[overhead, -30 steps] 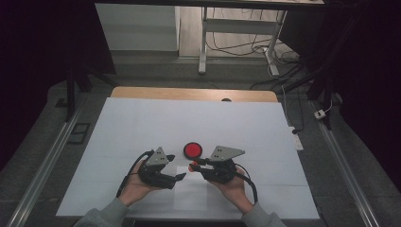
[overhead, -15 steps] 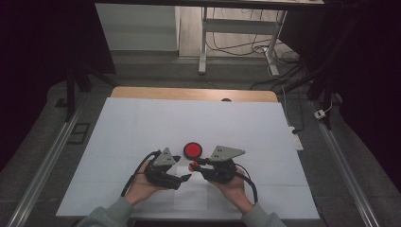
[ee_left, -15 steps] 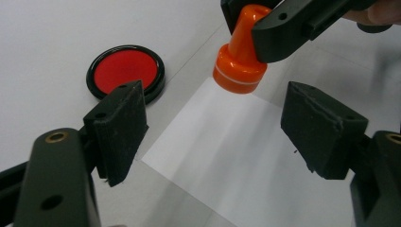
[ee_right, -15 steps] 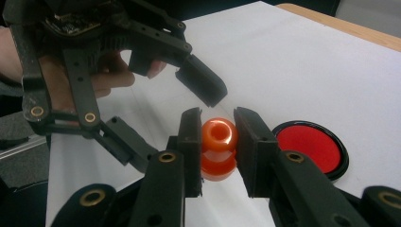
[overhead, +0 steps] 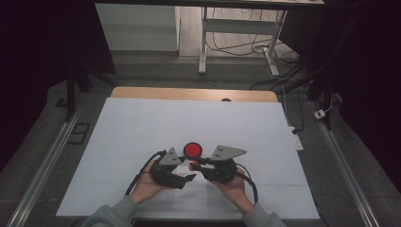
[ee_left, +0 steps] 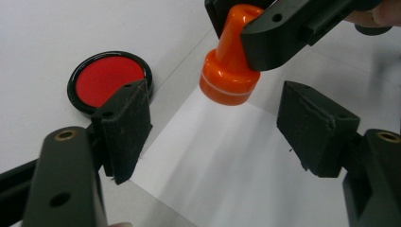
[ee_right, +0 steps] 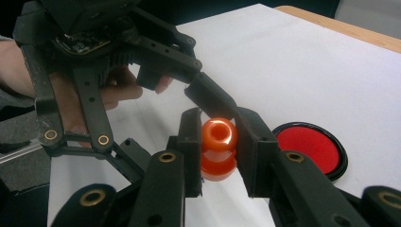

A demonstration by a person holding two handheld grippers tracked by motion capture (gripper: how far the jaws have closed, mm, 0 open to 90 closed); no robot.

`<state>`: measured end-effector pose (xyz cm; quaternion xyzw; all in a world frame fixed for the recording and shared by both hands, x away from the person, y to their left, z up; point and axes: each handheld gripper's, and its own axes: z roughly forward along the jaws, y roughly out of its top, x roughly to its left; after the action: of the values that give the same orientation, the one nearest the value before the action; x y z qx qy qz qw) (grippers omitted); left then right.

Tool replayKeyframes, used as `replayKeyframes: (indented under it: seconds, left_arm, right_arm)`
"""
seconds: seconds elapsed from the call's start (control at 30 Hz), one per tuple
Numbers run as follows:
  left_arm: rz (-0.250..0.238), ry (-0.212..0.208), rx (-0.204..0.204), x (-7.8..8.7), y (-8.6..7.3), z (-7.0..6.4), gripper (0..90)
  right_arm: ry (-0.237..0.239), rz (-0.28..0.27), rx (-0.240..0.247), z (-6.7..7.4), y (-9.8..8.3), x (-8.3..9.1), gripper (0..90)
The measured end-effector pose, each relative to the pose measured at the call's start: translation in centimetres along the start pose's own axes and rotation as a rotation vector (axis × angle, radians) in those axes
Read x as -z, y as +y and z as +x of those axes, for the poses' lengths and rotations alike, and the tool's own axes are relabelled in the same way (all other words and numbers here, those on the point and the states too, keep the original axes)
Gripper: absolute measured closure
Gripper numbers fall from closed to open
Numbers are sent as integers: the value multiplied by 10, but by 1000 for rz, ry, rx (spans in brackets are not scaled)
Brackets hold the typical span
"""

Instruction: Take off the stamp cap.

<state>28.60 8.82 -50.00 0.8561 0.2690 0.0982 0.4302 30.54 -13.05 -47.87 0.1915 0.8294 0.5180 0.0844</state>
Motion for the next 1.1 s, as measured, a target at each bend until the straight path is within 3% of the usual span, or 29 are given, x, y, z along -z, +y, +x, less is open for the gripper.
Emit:
replayKeyframes:
  seconds: [0.27, 1.1]
  left_arm:
    - [2, -8, -11, -5, 2, -2, 309]
    - [-13, -1, -27, -11, 3, -3, 555]
  right_arm:
    - [3, -5, -3, 0, 0, 0, 718]
    - [3, -28, -27, -2, -1, 2, 719]
